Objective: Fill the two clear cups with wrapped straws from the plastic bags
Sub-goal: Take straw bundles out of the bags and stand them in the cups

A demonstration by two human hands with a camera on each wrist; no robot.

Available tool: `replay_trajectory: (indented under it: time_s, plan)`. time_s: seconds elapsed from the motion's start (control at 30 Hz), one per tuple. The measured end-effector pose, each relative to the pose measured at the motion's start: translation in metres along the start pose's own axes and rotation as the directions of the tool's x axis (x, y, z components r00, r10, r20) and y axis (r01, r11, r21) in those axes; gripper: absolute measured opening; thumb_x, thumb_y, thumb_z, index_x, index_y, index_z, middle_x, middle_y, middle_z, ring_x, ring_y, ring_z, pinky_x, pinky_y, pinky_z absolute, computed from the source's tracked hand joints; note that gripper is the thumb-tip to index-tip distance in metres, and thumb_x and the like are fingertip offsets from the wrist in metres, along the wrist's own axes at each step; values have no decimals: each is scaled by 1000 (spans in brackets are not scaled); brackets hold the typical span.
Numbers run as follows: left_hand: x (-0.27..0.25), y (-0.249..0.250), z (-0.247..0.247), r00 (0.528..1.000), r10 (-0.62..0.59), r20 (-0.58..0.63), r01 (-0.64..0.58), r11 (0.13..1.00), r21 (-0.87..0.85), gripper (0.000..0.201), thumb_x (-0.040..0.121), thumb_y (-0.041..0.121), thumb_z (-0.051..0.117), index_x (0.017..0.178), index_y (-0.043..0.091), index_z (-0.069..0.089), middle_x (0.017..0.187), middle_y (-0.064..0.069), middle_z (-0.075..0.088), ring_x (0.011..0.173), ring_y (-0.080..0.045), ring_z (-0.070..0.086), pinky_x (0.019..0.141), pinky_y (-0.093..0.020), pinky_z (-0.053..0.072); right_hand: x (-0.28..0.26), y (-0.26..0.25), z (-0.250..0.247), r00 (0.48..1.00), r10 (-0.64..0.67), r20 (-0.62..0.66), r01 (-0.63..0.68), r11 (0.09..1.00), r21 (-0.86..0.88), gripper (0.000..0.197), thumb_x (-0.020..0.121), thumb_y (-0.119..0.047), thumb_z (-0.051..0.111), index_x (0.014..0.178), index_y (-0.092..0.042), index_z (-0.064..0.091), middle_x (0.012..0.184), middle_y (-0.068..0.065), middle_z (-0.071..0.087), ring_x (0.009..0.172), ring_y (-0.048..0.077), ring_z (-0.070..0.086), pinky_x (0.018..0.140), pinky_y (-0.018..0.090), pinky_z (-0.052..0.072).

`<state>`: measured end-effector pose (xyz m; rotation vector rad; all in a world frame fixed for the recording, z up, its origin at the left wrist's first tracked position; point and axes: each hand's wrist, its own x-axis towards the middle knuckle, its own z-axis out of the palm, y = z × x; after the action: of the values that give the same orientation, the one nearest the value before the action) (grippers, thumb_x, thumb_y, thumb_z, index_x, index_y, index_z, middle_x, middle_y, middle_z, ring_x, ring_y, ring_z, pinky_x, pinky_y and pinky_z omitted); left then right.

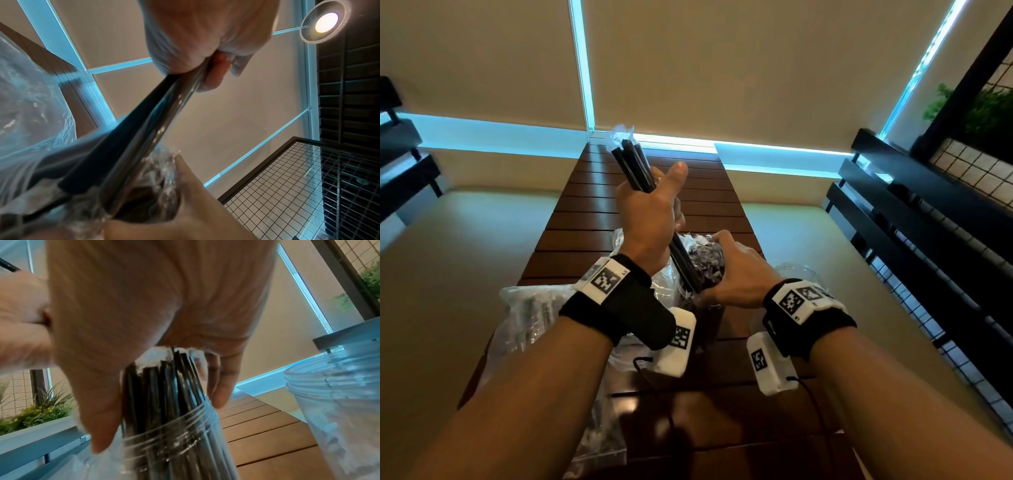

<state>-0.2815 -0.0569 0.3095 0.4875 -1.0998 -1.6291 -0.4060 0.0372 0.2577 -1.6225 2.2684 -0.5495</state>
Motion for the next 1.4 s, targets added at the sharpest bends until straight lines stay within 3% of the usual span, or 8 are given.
replay_trajectory:
  time_s: [0.17,0.33,0.5,0.9,1.0,1.13,1.23,1.4]
  plan:
    - [1,-4,-8,999,11,-42,-11,1000,-7,35,94,11,66,70,23,44,42,11,38,33,-5,30,39,-20,29,2,-1,-5,996,-71,57,65,993,98,73,64,-35,89,111,-22,34,103,-8,57,85,5,56,62,14,40]
    - [2,-7,-5,991,42,-129,-44,999,-13,37,93,10,67,69,22,43,42,11,38,32,-6,31,38,-18,29,-1,2,-11,982,-72,174,36,979,201,83,63,-40,92,118,-23,33,108,-13,58,91,-1,59,65,12,45]
    - [-1,-12,-5,979,91,-181,-97,995,-27,35,93,8,67,70,19,43,41,8,37,30,-7,31,38,-18,29,-2,-1,5,994,-85,-75,94,986,135,74,61,-64,83,101,-24,36,97,-12,61,83,-3,58,63,16,43]
    - [-7,-33,-10,949,95,-301,-98,995,6,29,91,12,70,76,22,47,57,0,45,37,-5,42,40,-22,37,4,2,15,987,-77,-141,91,991,94,69,61,-42,82,110,-31,35,98,-7,66,82,14,65,78,42,58]
    - [-12,-38,-13,954,121,-274,-106,992,71,30,91,15,70,75,26,47,57,2,46,39,-6,44,44,-25,39,2,3,12,989,-112,-96,125,983,134,78,62,-35,86,119,-32,33,111,-7,60,92,10,63,82,33,57]
    - [-21,-44,-16,956,252,-149,-207,942,263,31,85,30,71,59,33,54,55,-3,48,46,-23,47,50,-37,47,1,2,7,989,-143,-34,147,967,208,80,66,-37,90,121,-31,32,105,-15,57,88,-4,59,66,2,44]
    - [-25,-47,-13,946,312,-92,-264,902,341,33,86,29,71,59,32,52,56,-3,50,50,-26,52,55,-42,52,1,4,10,986,-154,-62,163,963,216,75,68,-38,89,120,-29,36,104,-13,61,86,-1,63,66,6,48]
    - [-28,-65,-6,913,404,58,-374,771,516,37,90,22,70,62,28,47,54,10,50,49,-15,53,53,-28,49,1,12,14,980,-181,-84,196,950,243,67,70,-31,84,117,-29,36,104,-10,61,84,0,63,66,11,48]
